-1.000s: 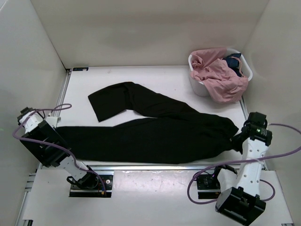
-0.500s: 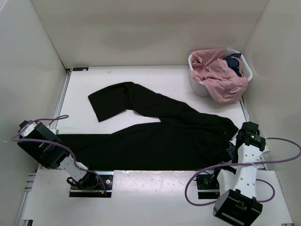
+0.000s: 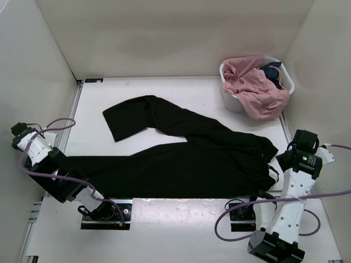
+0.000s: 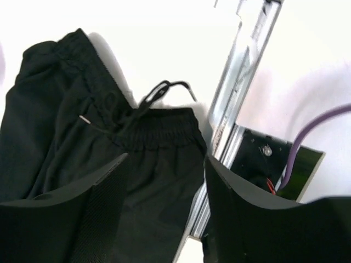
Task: Fold and stack the trousers
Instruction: Flatten the trousers out, then fold the trousers
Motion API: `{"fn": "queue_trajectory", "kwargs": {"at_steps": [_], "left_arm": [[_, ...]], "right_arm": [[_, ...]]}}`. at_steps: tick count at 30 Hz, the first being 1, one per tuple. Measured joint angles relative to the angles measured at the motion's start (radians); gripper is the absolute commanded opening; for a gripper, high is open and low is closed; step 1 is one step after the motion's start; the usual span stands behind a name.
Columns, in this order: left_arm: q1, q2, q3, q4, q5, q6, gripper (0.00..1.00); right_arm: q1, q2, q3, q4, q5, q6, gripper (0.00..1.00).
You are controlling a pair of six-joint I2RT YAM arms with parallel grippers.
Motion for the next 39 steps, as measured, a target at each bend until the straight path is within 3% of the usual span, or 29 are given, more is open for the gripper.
{"fn": "queue_trajectory", "kwargs": {"at_steps": [6, 13, 16, 21, 25, 28, 39], "left_arm": [[-0.039, 0.055, 0.076, -0.028, 0.079, -0.068, 0.6], [-0.047, 0.299, 0.087, -0.019, 0.187, -0.176, 0.6], [-0.051, 0.34, 0.087, -0.013, 0.224, -0.21, 0.54], [-0.052, 0.341, 0.08, -0.006, 0.243, -0.241, 0.24], [-0.053, 0.33, 0.057, 0.007, 0.237, -0.249, 0.23], [-0.053, 0.309, 0.043, 0.019, 0.231, -0.253, 0.14], [-0.053, 0.246, 0.074, 0.017, 0.248, -0.256, 0.14]], "right_arm": [[0.0, 0.045, -0.007, 0.057, -0.029, -0.058, 0.46], [0.0, 0.065, -0.094, 0.093, -0.106, -0.073, 0.44], [0.0, 0.07, -0.097, 0.109, -0.116, -0.083, 0.44], [0.0, 0.061, -0.101, 0.111, -0.118, -0.088, 0.44], [0.0, 0.055, -0.114, 0.109, -0.119, -0.089, 0.44], [0.0, 0.055, -0.116, 0.11, -0.119, -0.09, 0.44], [0.0, 0.051, -0.141, 0.107, -0.102, -0.088, 0.37]]}}
